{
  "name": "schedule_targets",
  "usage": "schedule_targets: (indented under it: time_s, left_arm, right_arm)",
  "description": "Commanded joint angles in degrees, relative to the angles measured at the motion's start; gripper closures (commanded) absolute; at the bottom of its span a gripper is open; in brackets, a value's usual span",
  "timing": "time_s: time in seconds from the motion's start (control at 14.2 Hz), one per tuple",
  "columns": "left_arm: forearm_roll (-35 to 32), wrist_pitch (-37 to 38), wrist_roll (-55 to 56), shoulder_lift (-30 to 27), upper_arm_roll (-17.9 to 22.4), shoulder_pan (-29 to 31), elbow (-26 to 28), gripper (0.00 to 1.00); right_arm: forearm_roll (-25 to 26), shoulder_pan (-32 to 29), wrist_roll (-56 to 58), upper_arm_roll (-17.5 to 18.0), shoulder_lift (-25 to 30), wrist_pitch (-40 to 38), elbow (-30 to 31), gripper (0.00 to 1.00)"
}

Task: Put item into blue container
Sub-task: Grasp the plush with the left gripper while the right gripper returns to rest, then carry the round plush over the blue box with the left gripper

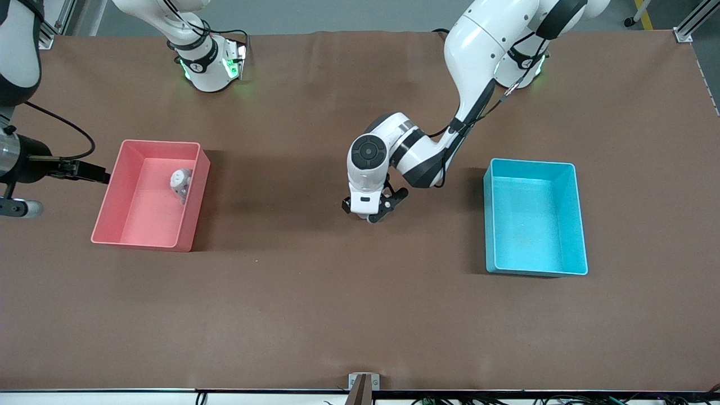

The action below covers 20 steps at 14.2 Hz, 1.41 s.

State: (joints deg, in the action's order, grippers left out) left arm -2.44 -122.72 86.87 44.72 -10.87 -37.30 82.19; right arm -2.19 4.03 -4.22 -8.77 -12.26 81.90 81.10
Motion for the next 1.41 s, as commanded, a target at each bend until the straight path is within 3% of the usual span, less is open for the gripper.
schedule_targets:
  time_s: [0.0, 0.14, 0.21, 0.28, 0.49, 0.63, 0.84, 1.05, 1.34]
  left_arm:
    - [-1.5, 1.0, 0.9, 1.6, 0.5, -0.8, -0.9, 0.0]
    - [-1.4, 0.6, 1.0, 2.9, 0.5, -0.8, -1.1, 0.06]
    - [-1.5, -0.2, 0.9, 3.4, 0.5, -0.9, -1.1, 0.15]
    - [-1.6, -0.7, 0.9, 3.4, 0.5, -1.2, -1.0, 0.28]
    - [-1.6, -0.8, 0.8, 3.4, 0.5, -1.1, -1.2, 0.81]
    - [-1.8, -0.8, 0.7, 2.8, 0.7, -0.8, -1.2, 0.99]
    - [-2.9, -0.6, 0.6, -0.4, 2.3, -0.4, -1.4, 1.0]
    - [-3.2, 0.5, -0.3, -8.0, 4.7, 1.7, -1.2, 1.0]
    - [-3.4, 8.4, -12.5, -15.3, 4.7, 7.9, -1.2, 1.0]
  right_arm:
    - [0.4, -3.4, 0.4, 1.0, -0.3, -0.6, -1.1, 0.0]
    - [0.5, -4.0, 0.4, 0.9, -0.5, -0.6, -2.8, 0.0]
    - [0.4, -4.5, 0.4, 1.0, -0.6, -0.5, -3.0, 0.0]
    - [0.4, -4.5, 0.3, 1.0, -0.6, -0.5, -3.0, 0.0]
    - [0.3, -4.3, -0.4, 1.0, -0.6, -0.8, -3.0, 0.0]
    - [0.0, -4.2, -0.3, 1.0, -0.5, -2.0, -2.9, 0.0]
    - [0.0, -4.2, -0.6, 1.0, -0.5, -2.4, -3.0, 0.0]
    - [0.2, -4.3, 0.1, 1.0, -0.5, -1.8, -2.8, 0.0]
    - [0.3, -4.2, 0.3, 1.2, 1.5, -1.7, -1.2, 0.0]
